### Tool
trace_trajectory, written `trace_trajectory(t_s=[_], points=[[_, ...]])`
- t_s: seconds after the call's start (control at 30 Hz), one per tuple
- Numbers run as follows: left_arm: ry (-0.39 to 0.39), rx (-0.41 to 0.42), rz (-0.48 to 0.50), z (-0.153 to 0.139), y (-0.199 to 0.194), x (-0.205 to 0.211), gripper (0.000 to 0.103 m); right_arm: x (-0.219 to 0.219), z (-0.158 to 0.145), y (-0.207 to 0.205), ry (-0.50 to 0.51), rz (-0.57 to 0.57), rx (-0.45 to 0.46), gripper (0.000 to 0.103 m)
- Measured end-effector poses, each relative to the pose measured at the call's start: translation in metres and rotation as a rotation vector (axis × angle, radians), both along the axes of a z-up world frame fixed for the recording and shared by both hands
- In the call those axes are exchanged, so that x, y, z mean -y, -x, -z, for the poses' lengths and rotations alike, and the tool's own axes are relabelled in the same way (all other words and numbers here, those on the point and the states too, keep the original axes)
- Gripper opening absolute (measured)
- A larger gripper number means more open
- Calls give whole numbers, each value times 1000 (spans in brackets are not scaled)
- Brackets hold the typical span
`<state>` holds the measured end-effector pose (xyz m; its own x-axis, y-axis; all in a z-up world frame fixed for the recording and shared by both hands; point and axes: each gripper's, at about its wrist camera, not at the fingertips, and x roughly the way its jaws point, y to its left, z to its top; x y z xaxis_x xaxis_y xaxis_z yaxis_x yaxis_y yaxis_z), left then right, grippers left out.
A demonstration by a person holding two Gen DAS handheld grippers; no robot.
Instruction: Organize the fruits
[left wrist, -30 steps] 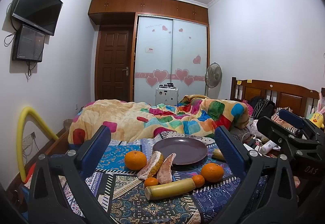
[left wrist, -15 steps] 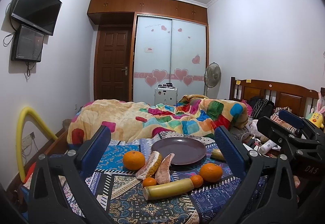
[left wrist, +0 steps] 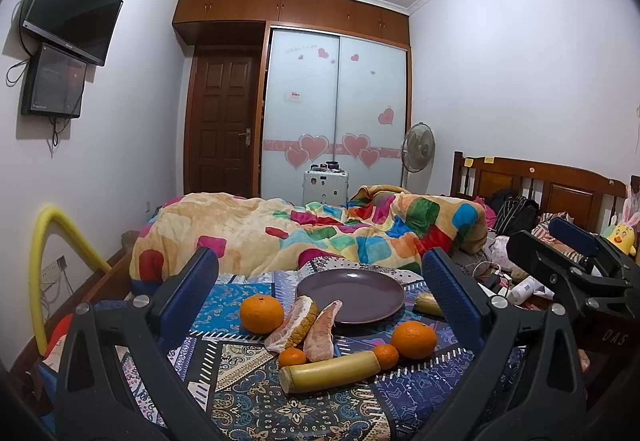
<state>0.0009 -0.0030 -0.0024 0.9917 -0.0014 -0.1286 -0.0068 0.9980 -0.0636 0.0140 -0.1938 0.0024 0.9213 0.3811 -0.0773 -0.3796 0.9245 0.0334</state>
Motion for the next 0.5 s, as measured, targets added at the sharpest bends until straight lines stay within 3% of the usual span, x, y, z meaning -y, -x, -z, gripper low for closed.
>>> trace_trajectory(t_s=[0.5], points=[[1,-1,0,1,0,0,103,0,0,-2,-3,0,-5,103]])
